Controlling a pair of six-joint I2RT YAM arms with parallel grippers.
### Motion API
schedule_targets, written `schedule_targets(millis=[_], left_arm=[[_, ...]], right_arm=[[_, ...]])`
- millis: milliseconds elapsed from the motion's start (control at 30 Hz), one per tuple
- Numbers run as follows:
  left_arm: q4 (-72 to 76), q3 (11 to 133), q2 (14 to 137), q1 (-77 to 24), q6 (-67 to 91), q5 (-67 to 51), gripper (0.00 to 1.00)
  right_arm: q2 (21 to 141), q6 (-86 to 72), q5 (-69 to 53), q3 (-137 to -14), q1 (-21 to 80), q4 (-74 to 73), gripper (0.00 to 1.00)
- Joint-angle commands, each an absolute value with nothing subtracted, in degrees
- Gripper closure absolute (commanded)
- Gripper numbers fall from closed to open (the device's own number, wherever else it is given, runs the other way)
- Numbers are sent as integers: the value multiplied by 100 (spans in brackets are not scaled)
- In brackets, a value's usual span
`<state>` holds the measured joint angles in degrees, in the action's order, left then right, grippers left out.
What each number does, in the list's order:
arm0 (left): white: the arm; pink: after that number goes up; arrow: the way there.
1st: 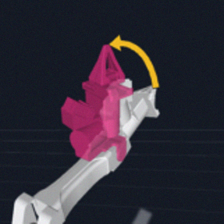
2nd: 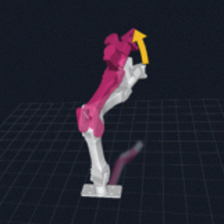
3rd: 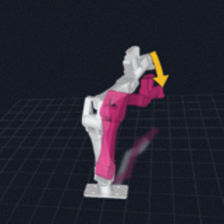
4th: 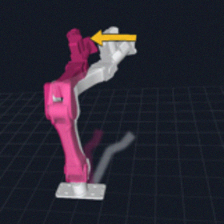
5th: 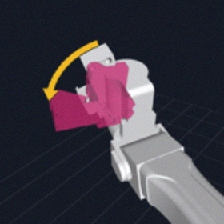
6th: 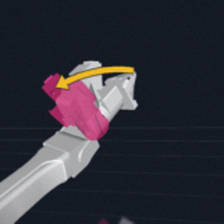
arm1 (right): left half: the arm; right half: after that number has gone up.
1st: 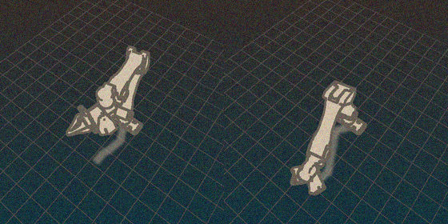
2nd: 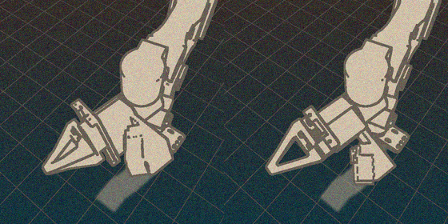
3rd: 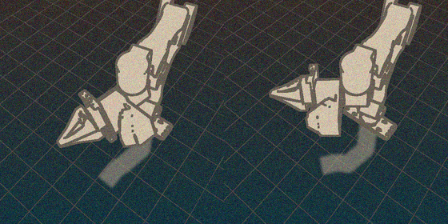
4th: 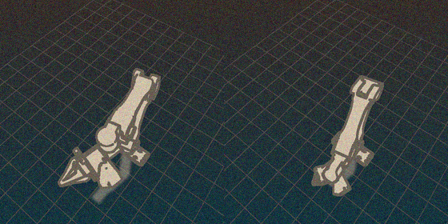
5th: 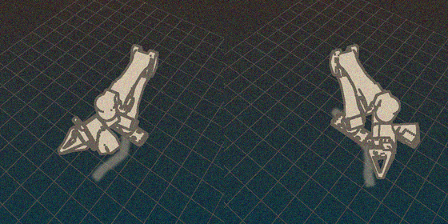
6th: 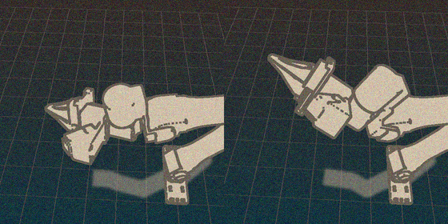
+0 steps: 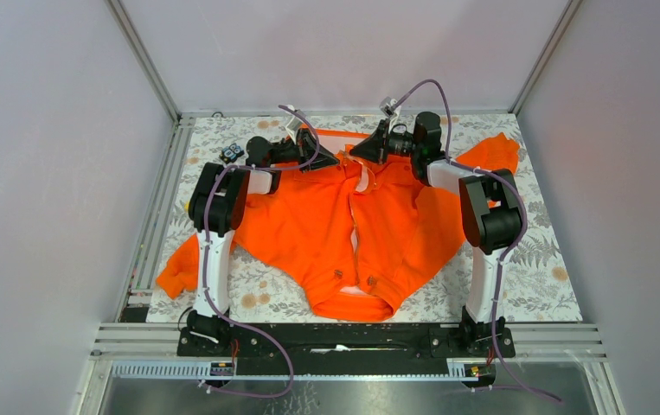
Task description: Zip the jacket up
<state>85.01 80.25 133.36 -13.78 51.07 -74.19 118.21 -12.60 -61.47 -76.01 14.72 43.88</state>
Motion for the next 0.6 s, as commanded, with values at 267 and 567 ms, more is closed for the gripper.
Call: schedule_targets(millis=[267,567], left_arm=[[9122,8232,13375,-1430,5125,-7534,100],[8862,7802,13118,-1428,4156,-7392,100]], right_arm=[[11164,-826,-5893,-7594,1591,4130,100],[10741,814,-5398,-7700,1591,1951,100]])
